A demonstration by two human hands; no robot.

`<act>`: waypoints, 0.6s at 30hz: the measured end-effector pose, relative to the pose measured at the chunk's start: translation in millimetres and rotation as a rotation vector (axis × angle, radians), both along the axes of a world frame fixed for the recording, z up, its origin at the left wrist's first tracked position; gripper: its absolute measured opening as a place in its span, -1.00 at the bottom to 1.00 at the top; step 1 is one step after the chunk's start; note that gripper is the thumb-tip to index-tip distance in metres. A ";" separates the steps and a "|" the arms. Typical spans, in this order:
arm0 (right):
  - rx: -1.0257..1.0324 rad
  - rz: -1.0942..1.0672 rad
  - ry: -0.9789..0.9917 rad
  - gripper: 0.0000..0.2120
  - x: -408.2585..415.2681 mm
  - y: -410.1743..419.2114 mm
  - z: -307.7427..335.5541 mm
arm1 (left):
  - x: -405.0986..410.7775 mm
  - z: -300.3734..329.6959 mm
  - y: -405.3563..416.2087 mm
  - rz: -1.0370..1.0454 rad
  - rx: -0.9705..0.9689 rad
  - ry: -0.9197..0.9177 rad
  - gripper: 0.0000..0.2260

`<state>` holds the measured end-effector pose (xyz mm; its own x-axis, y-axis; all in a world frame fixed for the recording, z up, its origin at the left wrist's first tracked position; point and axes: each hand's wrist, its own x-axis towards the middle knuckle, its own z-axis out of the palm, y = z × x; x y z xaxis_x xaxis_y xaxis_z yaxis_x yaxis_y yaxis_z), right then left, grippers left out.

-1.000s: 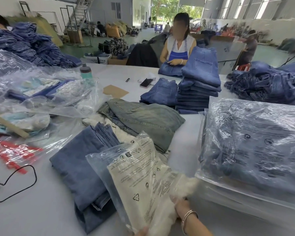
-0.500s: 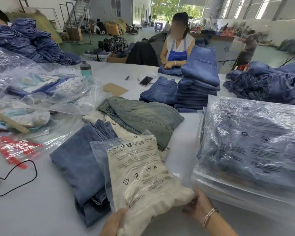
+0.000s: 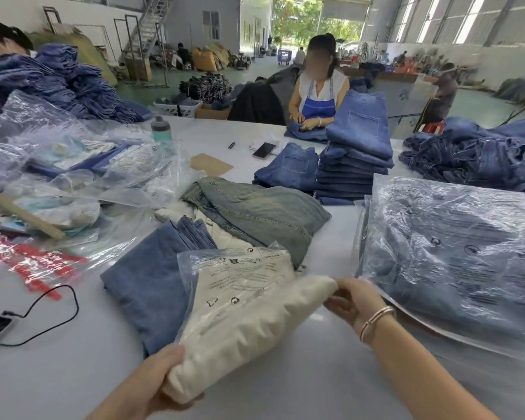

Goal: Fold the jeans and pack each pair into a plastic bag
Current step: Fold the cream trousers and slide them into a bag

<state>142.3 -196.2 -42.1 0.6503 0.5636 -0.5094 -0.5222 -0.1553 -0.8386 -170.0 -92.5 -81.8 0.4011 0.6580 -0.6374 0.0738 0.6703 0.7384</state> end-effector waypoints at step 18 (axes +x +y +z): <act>0.214 -0.092 -0.151 -0.72 48.7 3.4 148.8 | 46.9 171.6 115.3 -0.143 0.263 -0.176 -0.73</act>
<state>191.0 -192.9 106.8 0.7632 0.5829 -0.2788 -0.3926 0.0756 -0.9166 -123.1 22.8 89.8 0.5895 0.7197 -0.3667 0.0094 0.4478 0.8941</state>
